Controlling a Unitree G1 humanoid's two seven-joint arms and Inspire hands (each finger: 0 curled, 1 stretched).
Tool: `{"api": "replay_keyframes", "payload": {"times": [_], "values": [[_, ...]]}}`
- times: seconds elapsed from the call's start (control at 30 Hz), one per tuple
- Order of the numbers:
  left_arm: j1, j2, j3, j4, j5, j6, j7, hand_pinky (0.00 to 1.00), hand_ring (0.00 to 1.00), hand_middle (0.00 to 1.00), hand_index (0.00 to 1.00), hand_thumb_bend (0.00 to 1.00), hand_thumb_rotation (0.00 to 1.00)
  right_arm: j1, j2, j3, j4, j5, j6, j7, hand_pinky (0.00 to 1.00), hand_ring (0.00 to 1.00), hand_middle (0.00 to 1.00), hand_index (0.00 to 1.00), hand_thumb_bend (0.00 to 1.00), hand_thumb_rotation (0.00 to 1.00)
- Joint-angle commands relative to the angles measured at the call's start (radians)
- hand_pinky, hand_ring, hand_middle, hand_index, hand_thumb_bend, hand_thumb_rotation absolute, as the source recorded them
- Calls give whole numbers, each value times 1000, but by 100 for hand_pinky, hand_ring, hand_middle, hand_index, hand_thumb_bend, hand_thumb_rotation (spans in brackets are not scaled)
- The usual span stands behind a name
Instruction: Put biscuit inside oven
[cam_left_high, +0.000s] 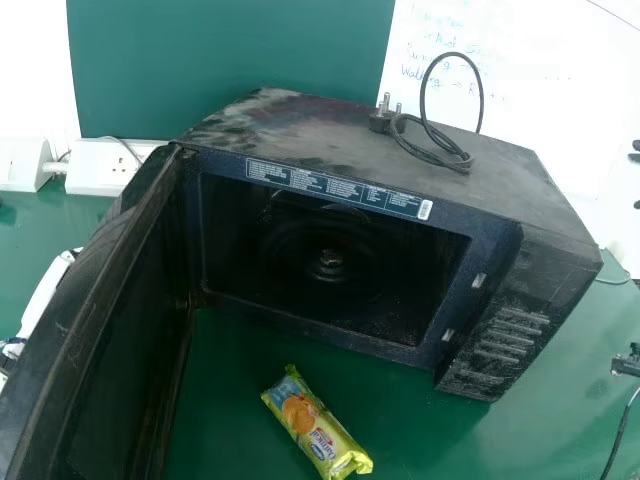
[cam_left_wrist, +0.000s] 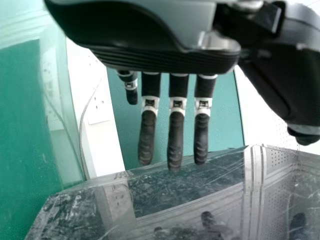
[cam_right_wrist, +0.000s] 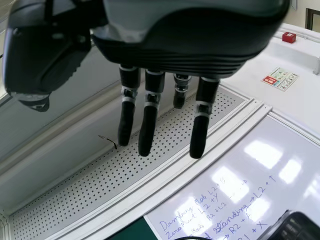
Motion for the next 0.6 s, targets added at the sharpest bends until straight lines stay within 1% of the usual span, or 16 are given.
{"api": "replay_keyframes", "payload": {"times": [0.0,0.07,0.13,0.27,0.3,0.33,0.37,0.4,0.43,0.5,0.53,0.57], "values": [[9,-3,1,-3,-3,-8,1,35,38,42,48,51,6,-6,5,-6,-4,23,-4,4,42,52,62,63,84,48],[11,-4,1,-8,-4,-3,2,35,38,41,48,51,6,-1,-3,-11,1,27,-10,13,42,53,62,63,82,48],[13,-3,1,-13,-3,0,4,36,38,41,48,51,6,3,-6,-15,-4,32,-4,19,42,52,61,63,83,47],[12,-5,1,-15,-7,1,4,34,37,42,48,51,6,17,-14,-25,-19,40,-2,45,41,51,59,64,83,45],[11,-6,1,-15,-9,3,3,33,37,42,48,51,6,28,-24,-26,-24,31,-3,56,40,49,58,64,84,46],[10,-6,1,-14,-11,4,1,33,37,42,48,51,6,35,-29,-28,-26,31,-7,66,39,49,57,65,87,49],[11,-6,1,-16,-8,6,5,34,37,42,48,51,6,42,-35,-30,-26,33,-16,79,38,49,58,65,90,50],[11,-5,1,-16,-4,4,7,33,37,42,48,51,6,51,-44,-35,-23,44,-30,98,38,49,59,65,90,50],[11,-4,0,-15,0,1,9,34,37,42,48,51,6,52,-45,-41,-19,68,-42,115,38,50,60,65,87,50],[11,-4,0,-13,-1,-1,8,34,37,42,48,51,6,58,-47,-46,-22,100,-52,143,40,53,62,64,82,43],[11,-4,0,-12,-1,-1,7,34,37,42,48,51,6,64,-51,-47,-23,109,-61,158,41,53,62,64,76,39],[11,-4,0,-13,-1,0,8,34,37,42,48,51,6,75,-60,-51,-24,113,-73,176,41,53,61,64,73,37]]}}
